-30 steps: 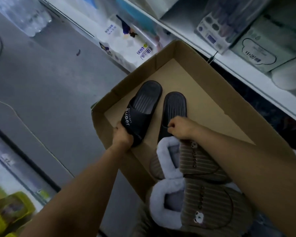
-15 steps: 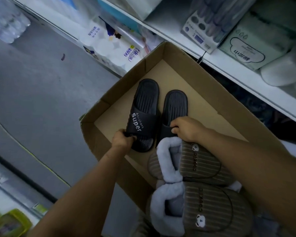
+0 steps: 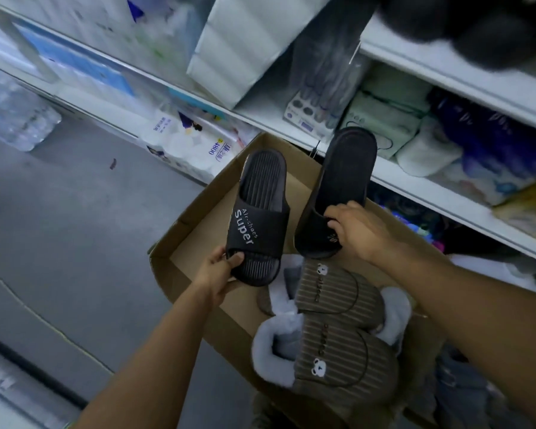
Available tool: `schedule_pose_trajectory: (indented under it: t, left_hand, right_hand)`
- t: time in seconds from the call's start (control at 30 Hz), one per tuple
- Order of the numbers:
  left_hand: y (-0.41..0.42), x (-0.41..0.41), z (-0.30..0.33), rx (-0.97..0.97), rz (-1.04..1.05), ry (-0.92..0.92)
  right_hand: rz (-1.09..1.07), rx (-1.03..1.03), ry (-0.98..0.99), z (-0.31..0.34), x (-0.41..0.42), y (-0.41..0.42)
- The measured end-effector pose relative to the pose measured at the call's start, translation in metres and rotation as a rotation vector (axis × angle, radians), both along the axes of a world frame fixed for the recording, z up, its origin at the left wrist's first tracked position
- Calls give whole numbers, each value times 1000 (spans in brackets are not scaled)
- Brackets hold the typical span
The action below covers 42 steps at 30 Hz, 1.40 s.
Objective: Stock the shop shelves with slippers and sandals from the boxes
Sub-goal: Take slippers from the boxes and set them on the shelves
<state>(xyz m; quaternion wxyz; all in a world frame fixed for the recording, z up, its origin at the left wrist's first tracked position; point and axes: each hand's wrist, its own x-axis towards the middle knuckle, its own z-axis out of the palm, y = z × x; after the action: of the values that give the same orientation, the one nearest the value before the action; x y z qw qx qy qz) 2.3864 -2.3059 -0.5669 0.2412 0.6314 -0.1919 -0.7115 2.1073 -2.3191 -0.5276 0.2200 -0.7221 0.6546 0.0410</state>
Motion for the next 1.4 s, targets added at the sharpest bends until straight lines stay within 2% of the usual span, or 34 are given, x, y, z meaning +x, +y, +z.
schedule_pose_trajectory:
  t: [0.2,0.47,0.67,0.9,1.13,1.4]
  left_hand:
    - [28,-17,52,-106,-107,35]
    - [102,-94,121,-234,-293,69]
    - [183,-190,156,-243,-374,189]
    - [285,-332,197,-287,-573,211]
    - [384,-474,243,-302,-785,297]
    - [464,-605,282,-221,-1062,366]
  right_hand:
    - [-163,70,-264,57,-39,39]
    - [-243,-20,-369,135,-103,145]
    - [-366,-75,-387,191,-196,260]
    - [-528,-139,-387,249,-316,413]
    - [-841,-254,-449,289,-416,561]
    - [-1150,-314,-306,309,-495,682]
